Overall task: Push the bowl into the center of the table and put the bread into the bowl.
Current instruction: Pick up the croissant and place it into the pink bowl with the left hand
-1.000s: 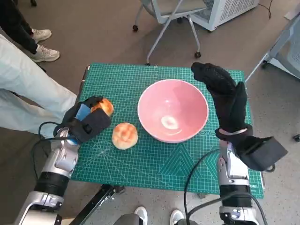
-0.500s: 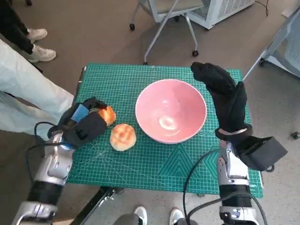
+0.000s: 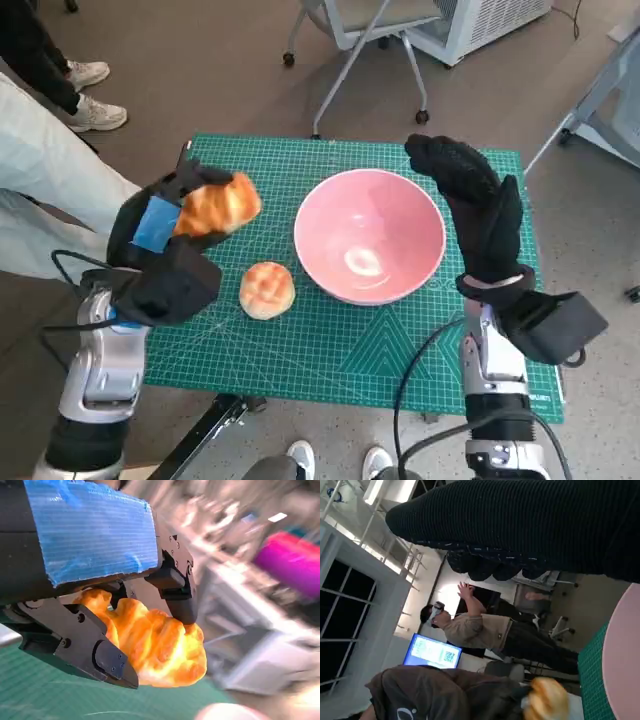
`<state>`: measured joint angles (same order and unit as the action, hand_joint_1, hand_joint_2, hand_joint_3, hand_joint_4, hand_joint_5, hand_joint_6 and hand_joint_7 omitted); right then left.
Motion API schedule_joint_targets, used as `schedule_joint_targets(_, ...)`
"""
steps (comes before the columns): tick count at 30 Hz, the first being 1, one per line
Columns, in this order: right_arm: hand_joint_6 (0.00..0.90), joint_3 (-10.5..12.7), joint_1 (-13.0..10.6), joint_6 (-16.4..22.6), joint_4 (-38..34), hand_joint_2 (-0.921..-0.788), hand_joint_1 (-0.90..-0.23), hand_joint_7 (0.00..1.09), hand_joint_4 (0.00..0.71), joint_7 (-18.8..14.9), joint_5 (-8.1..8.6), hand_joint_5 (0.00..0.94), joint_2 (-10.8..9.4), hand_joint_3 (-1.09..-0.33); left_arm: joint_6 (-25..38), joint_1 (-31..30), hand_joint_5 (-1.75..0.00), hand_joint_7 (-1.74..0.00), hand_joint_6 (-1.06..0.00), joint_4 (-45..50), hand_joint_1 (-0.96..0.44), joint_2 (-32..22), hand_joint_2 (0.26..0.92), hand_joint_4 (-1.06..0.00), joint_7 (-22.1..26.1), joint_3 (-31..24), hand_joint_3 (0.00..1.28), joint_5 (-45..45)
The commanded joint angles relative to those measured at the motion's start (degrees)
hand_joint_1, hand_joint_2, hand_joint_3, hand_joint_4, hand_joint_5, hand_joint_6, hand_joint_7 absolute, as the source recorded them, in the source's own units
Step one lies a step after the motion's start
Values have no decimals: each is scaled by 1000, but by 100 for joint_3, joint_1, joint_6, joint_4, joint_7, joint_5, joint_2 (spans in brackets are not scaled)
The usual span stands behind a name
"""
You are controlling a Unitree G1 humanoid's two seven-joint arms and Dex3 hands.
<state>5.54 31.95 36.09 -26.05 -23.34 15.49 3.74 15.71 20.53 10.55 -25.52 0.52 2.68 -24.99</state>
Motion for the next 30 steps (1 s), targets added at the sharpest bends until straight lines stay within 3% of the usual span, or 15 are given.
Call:
schedule_joint_targets(1, 76, 0, -63, 5, -130, -921, -670, 491, 183, -32, -15, 1, -34, -741, -346, 212, -1008, -969, -759, 302, 2, 219, 881, -883, -14, 156, 1, 4)
schedule_joint_targets(14, 77, 14, -89, 17, -130, -921, -669, 491, 183, -54, 15, 1, -13, -743, -684, 650, -997, -968, -759, 259, 2, 513, 879, -896, 155, 512, 0, -135)
schedule_joint_targets(19, 81, 72, -172, -25, -29, -921, -661, 494, 181, -80, 110, 0, 32, -746, -769, 1405, -968, -988, -759, -214, 1, 807, 874, -901, 460, 1293, 6, -561)
schedule_joint_targets(30, 84, 106, -264, -80, 122, -921, -650, 499, 179, -31, 83, 0, 58, -751, -1312, 1925, -1037, -1025, -704, -1540, 1, 1127, 895, -858, 485, 1722, 11, -670)
